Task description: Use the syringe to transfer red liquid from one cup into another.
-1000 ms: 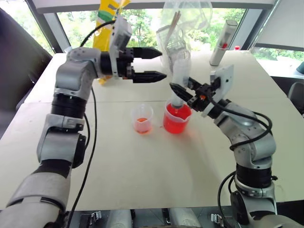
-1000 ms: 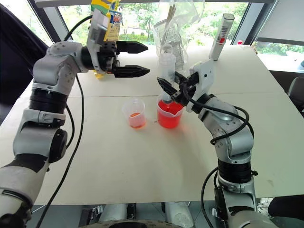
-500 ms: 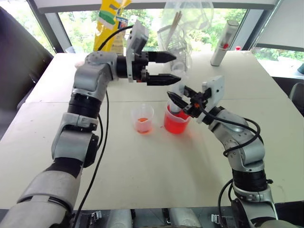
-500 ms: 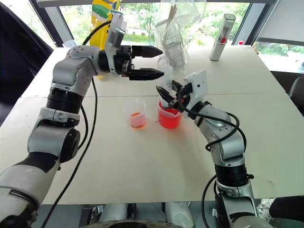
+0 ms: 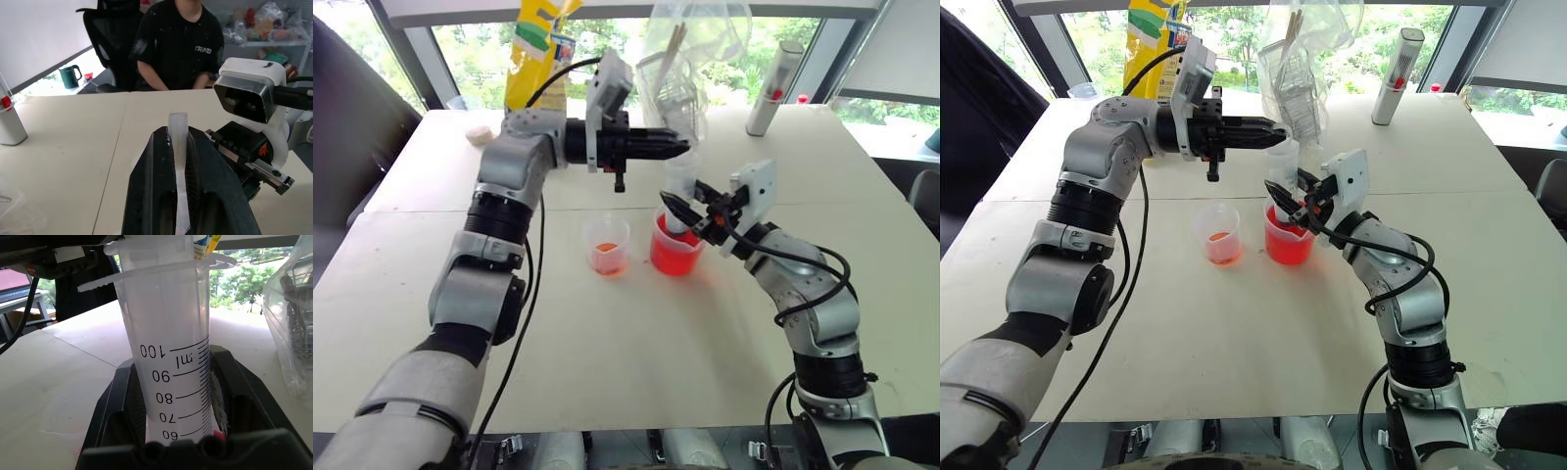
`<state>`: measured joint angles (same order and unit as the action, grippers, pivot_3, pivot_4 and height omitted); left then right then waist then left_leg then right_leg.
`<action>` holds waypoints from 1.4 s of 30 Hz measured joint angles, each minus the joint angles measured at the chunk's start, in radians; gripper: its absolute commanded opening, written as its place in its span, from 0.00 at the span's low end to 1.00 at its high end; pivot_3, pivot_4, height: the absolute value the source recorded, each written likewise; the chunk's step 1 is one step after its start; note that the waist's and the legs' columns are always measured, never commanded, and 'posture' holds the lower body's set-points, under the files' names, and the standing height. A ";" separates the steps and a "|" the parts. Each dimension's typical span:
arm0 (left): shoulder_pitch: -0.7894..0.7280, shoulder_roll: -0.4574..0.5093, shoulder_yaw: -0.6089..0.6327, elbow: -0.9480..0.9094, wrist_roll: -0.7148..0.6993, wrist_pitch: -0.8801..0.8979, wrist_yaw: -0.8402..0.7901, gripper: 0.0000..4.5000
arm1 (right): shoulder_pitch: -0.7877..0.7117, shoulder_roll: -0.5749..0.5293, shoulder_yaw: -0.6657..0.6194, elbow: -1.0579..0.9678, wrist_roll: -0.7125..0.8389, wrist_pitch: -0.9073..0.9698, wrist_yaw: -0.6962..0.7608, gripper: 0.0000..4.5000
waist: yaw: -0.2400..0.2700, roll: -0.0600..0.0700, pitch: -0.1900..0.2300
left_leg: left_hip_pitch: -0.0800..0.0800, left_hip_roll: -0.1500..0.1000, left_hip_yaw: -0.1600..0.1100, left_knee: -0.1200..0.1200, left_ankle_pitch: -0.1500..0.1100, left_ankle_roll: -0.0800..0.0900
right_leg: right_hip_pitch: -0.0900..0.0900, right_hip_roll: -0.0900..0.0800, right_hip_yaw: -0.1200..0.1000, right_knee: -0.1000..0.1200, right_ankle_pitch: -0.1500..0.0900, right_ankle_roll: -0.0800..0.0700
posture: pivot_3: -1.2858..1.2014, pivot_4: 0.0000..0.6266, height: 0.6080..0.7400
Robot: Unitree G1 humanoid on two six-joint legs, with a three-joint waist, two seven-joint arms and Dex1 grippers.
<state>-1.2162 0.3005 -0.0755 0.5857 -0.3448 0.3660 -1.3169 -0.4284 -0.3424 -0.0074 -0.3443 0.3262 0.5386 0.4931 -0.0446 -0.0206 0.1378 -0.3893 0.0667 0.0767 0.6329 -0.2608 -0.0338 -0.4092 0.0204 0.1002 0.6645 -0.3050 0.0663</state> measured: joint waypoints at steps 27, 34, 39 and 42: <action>-0.085 -0.020 0.000 0.150 0.024 -0.052 0.004 0.01 | 0.014 0.021 0.004 0.062 0.003 -0.064 -0.004 0.31 | 0.000 0.000 0.000 | 0.000 0.000 0.000 0.000 0.000 0.000 | 0.000 0.000 0.000 0.000 0.000 0.000 | 0.52 0.24 0.99; -0.087 -0.020 0.000 0.159 0.030 -0.067 0.003 0.01 | 0.027 0.022 0.010 0.069 0.002 -0.073 -0.004 0.31 | 0.000 0.000 0.000 | 0.000 0.000 0.000 0.000 0.000 0.000 | 0.000 0.000 0.000 0.000 0.000 0.000 | 0.52 0.24 0.99; -0.087 -0.020 0.000 0.162 0.031 -0.074 0.003 0.01 | 0.033 0.022 0.012 0.069 0.002 -0.075 -0.004 0.31 | 0.000 0.000 0.000 | 0.000 0.000 0.000 0.000 0.000 0.000 | 0.000 0.000 0.000 0.000 0.000 0.000 | 0.52 0.24 0.99; -0.093 -0.020 0.000 0.170 0.031 -0.078 0.003 0.01 | 0.033 0.021 0.012 0.071 0.002 -0.074 -0.004 0.31 | 0.000 0.000 0.000 | 0.000 0.000 0.000 0.000 0.000 0.000 | 0.000 0.000 0.000 0.000 0.000 0.000 | 0.52 0.24 0.99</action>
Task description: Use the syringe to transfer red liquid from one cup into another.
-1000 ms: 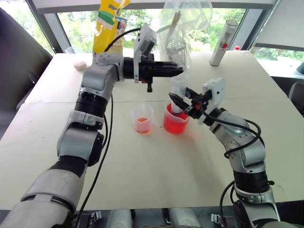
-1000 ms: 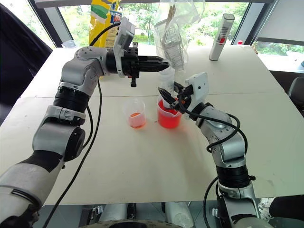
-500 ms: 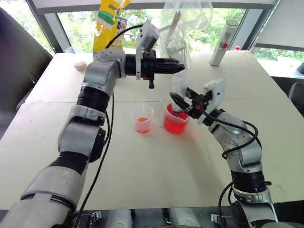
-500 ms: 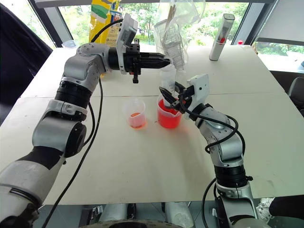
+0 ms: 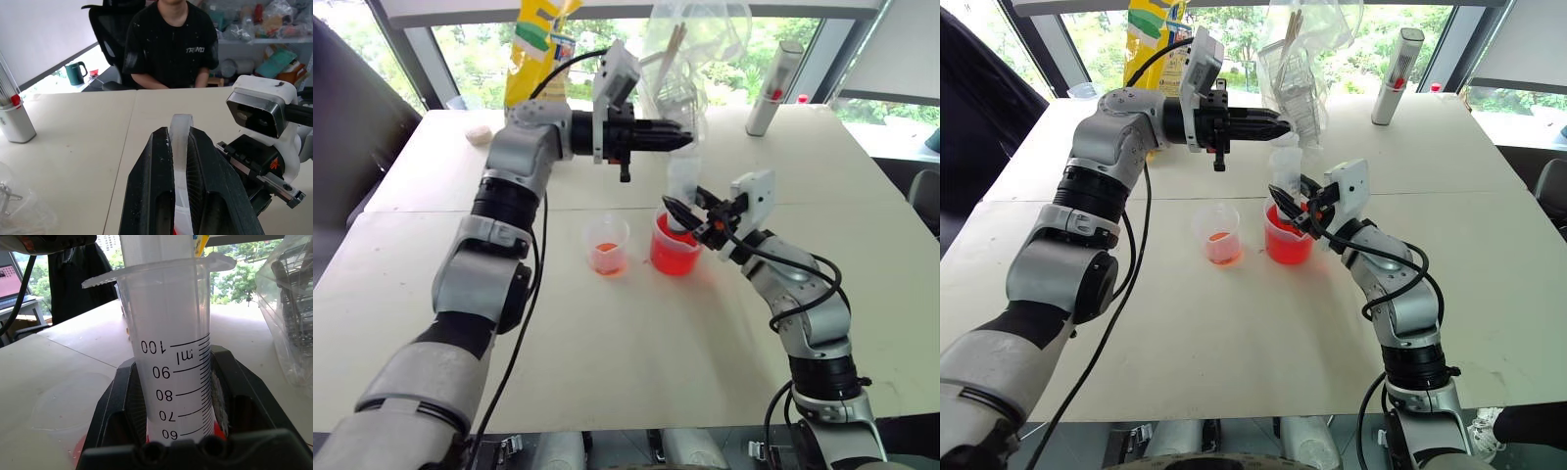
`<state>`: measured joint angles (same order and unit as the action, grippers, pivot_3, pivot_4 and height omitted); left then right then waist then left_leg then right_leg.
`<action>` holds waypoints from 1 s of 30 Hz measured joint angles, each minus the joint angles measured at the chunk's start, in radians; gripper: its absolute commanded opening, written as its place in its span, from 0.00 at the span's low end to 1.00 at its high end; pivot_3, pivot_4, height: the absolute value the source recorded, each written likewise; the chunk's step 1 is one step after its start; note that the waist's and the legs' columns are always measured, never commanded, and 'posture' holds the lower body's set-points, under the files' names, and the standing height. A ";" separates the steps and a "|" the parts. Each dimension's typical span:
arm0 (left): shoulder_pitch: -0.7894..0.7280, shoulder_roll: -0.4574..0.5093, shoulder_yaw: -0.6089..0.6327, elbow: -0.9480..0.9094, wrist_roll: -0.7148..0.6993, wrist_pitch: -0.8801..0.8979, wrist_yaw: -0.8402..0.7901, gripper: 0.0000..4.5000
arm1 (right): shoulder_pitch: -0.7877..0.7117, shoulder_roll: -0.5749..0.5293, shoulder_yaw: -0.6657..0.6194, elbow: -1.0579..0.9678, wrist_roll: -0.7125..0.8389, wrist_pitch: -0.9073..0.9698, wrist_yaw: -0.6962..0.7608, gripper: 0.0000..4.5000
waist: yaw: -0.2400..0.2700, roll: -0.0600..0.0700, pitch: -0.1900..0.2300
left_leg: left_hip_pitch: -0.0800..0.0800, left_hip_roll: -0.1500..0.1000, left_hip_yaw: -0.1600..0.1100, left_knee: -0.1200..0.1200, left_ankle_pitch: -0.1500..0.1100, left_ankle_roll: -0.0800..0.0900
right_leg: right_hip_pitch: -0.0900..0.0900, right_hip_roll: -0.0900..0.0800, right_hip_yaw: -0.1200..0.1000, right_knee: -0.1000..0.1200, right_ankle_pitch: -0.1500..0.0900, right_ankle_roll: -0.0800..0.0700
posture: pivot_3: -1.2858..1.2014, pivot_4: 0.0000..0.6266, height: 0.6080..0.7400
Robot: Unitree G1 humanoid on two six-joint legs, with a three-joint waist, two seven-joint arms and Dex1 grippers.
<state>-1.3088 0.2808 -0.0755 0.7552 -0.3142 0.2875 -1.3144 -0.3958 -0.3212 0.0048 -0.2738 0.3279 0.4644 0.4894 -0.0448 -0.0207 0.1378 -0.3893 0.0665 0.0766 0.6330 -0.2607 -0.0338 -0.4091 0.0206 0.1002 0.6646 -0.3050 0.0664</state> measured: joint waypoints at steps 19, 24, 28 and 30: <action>-0.004 0.033 0.023 0.009 0.002 -0.040 0.040 0.75 | -0.032 -0.036 0.026 0.000 -0.021 0.008 0.014 0.31 | 0.000 0.000 0.000 | 0.000 0.000 0.000 0.000 0.000 0.000 | 0.000 0.000 0.000 0.000 0.000 0.000 | 0.52 0.24 0.99; -0.004 0.053 0.049 0.004 0.005 -0.062 0.063 0.96 | -0.039 -0.057 0.050 -0.002 -0.047 0.005 0.026 0.31 | 0.001 0.000 0.000 | 0.000 0.000 0.000 0.000 0.000 0.000 | 0.000 0.000 0.000 0.000 0.000 0.000 | 0.52 0.24 0.99; -0.004 0.089 0.069 -0.012 0.003 -0.059 0.078 0.96 | -0.039 -0.056 0.058 -0.002 -0.050 0.009 0.027 0.31 | -0.001 0.000 0.000 | 0.000 0.000 0.000 0.000 0.000 0.000 | 0.000 0.000 0.000 0.000 0.000 0.000 | 0.52 0.24 0.99; -0.004 0.112 0.100 -0.014 -0.011 -0.043 0.090 0.96 | -0.039 -0.056 0.058 -0.002 -0.050 0.009 0.029 0.31 | -0.002 0.000 0.000 | 0.000 0.000 0.000 0.000 0.000 0.000 | 0.000 0.000 0.000 0.001 0.000 0.000 | 0.52 0.24 0.99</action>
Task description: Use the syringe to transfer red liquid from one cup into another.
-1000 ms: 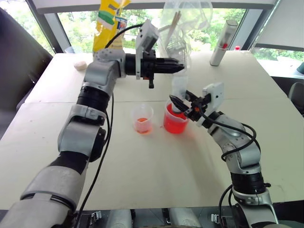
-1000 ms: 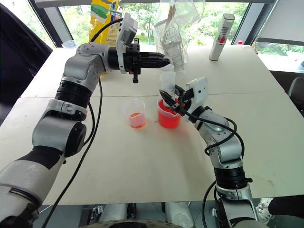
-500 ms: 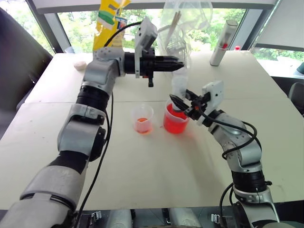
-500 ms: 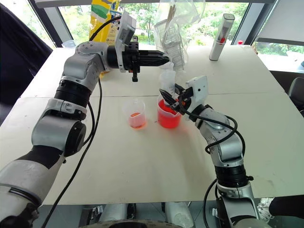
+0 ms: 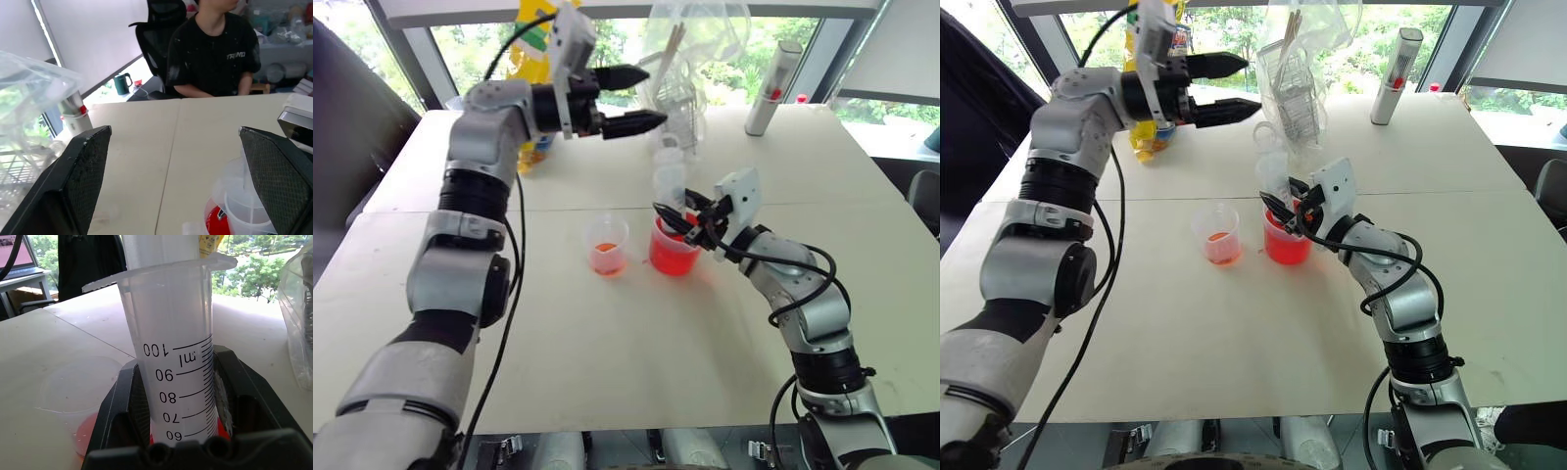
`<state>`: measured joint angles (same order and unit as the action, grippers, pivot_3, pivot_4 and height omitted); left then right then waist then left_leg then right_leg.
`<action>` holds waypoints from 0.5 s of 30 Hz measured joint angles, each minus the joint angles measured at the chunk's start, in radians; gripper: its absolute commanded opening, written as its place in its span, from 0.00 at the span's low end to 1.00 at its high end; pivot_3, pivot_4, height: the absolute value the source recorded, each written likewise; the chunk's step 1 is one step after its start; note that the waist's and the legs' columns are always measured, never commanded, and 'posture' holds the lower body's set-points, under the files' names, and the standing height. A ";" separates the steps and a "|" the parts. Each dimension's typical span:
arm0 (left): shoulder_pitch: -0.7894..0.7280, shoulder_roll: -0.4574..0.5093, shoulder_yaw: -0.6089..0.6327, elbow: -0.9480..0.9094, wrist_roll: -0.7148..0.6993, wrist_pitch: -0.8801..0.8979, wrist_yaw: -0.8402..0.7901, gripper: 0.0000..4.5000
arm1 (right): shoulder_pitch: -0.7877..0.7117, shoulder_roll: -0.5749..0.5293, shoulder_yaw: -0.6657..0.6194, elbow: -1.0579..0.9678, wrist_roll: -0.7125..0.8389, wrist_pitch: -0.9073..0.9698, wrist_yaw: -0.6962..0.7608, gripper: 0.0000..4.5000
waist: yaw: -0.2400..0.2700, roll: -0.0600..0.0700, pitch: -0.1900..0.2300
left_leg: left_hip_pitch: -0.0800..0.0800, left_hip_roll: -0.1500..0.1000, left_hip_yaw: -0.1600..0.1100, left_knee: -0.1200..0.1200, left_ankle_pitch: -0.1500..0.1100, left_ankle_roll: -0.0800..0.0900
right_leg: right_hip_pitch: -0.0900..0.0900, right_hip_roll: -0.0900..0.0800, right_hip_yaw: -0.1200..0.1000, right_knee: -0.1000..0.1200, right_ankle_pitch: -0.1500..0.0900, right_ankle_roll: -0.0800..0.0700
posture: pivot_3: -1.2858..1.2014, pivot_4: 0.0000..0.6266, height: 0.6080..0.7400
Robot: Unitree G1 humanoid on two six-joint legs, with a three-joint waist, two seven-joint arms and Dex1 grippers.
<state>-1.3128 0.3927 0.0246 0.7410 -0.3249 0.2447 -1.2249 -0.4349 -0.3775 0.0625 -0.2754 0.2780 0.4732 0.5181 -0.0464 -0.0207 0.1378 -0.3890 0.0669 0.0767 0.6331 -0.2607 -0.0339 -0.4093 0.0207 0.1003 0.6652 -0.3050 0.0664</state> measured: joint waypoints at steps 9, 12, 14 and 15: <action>0.060 0.134 0.045 -0.118 -0.035 0.088 -0.013 0.96 | -0.018 0.000 0.001 -0.001 0.002 0.002 0.010 0.31 | 0.000 0.000 0.000 | 0.001 0.000 0.000 0.000 0.000 0.000 | 0.000 0.000 0.000 0.000 0.000 0.000 | 0.52 0.24 0.99; 0.156 0.175 0.023 -0.193 -0.031 0.114 -0.047 0.96 | -0.041 -0.002 -0.012 -0.003 0.008 0.010 0.007 0.31 | -0.001 0.000 0.000 | 0.001 0.001 0.000 0.000 0.001 -0.001 | 0.000 0.000 0.000 0.002 0.000 0.000 | 0.52 0.24 0.99; 0.213 0.190 -0.001 -0.225 -0.023 0.123 -0.062 0.96 | -0.060 -0.003 -0.027 -0.005 0.017 0.023 0.003 0.31 | 0.001 0.000 0.000 | 0.001 0.001 0.000 0.000 0.001 -0.002 | 0.000 0.000 0.000 0.002 0.000 0.000 | 0.52 0.24 0.99; 0.246 0.203 -0.013 -0.258 -0.018 0.126 -0.067 0.96 | -0.077 -0.003 -0.034 -0.006 0.027 0.038 -0.001 0.31 | 0.001 0.000 0.000 | 0.001 0.001 0.000 0.000 0.001 -0.002 | 0.000 -0.001 0.000 0.002 0.000 0.000 | 0.52 0.24 0.99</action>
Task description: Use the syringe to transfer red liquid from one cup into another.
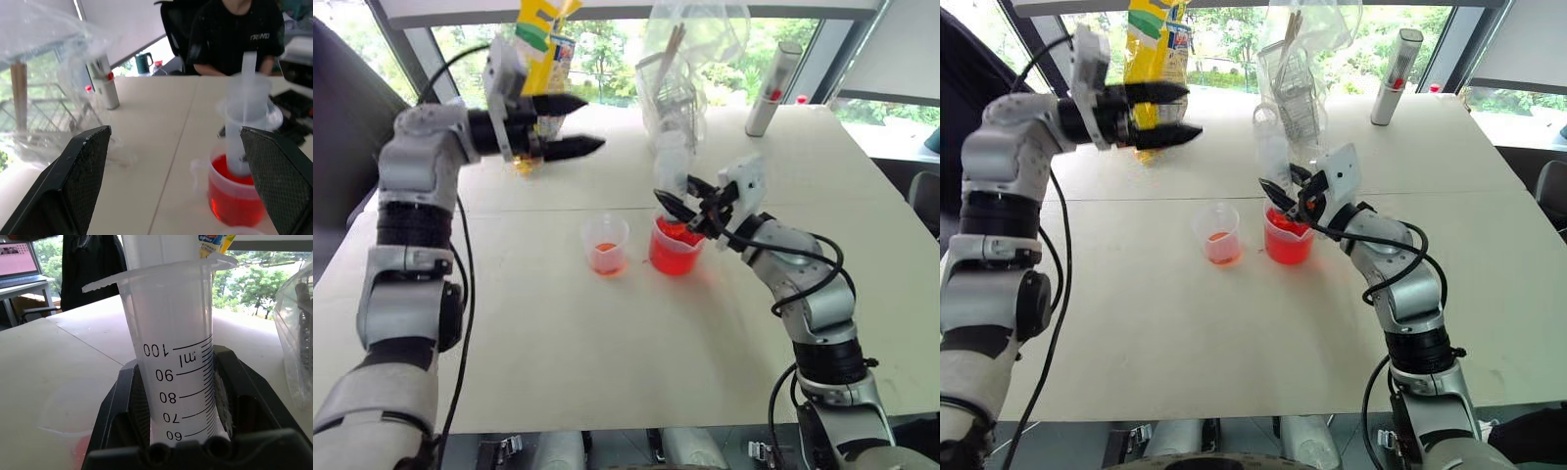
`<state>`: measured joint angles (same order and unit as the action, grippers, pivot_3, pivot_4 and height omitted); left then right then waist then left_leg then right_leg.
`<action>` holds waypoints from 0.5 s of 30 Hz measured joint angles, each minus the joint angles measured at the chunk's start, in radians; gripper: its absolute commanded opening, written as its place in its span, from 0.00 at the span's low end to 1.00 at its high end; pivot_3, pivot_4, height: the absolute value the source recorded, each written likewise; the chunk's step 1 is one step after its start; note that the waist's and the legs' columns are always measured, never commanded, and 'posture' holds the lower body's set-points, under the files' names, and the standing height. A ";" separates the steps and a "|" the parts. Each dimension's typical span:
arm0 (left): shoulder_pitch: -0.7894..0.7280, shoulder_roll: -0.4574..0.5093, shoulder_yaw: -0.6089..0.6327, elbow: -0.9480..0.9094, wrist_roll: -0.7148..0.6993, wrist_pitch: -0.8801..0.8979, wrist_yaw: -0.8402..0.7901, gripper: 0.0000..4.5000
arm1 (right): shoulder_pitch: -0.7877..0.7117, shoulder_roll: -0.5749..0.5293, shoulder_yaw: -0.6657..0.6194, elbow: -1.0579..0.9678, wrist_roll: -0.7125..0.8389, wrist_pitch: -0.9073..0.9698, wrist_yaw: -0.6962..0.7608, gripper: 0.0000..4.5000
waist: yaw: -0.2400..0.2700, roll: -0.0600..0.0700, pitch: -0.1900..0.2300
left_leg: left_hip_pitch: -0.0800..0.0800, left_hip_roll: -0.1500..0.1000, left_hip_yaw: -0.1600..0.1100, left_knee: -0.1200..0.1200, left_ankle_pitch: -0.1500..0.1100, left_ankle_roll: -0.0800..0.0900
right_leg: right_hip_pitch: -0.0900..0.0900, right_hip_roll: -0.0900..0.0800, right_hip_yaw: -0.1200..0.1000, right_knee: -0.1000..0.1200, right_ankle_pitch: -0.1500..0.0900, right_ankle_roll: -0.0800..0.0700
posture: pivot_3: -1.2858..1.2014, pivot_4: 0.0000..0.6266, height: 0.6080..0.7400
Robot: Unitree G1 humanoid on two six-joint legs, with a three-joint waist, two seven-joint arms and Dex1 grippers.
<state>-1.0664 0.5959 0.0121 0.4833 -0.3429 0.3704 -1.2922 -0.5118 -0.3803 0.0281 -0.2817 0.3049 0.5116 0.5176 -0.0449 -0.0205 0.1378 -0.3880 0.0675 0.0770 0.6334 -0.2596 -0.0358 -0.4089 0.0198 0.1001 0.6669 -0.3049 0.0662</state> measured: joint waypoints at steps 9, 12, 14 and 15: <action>0.068 0.046 -0.009 -0.133 0.003 0.052 0.000 0.96 | -0.188 0.000 -0.084 -0.103 0.163 0.209 -0.035 0.31 | 0.000 0.000 0.000 | 0.000 0.000 0.000 0.000 0.000 0.000 | 0.000 0.000 0.000 0.000 0.000 0.000 | 0.52 0.24 0.99; 0.074 0.053 -0.009 -0.134 0.003 0.060 0.010 0.96 | -0.278 0.049 -0.111 -0.105 0.254 0.284 -0.057 0.31 | -0.003 0.000 0.000 | 0.000 0.000 0.000 0.000 0.000 0.000 | 0.000 0.000 0.000 0.000 0.000 0.000 | 0.52 0.24 0.99; 0.074 0.060 -0.009 -0.135 0.003 0.061 0.013 0.96 | -0.308 0.097 -0.110 -0.102 0.300 0.311 -0.070 0.31 | -0.002 0.000 0.000 | 0.000 0.000 0.000 -0.001 0.000 0.000 | 0.000 0.000 0.000 0.000 0.000 0.000 | 0.52 0.24 0.99; 0.074 0.064 -0.007 -0.135 0.003 0.062 0.015 0.96 | -0.310 0.117 -0.104 -0.095 0.308 0.313 -0.073 0.31 | -0.001 0.000 0.000 | 0.000 0.000 0.000 -0.001 0.000 0.000 | 0.000 0.000 0.000 0.000 0.000 0.000 | 0.52 0.24 0.99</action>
<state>-0.9919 0.6599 0.0048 0.3482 -0.3401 0.4325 -1.2777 -0.8215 -0.2633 -0.0762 -0.3763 0.6124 0.8247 0.4443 -0.0461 -0.0207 0.1376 -0.3883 0.0677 0.0766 0.6328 -0.2597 -0.0356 -0.4092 0.0198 0.0997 0.6665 -0.3049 0.0661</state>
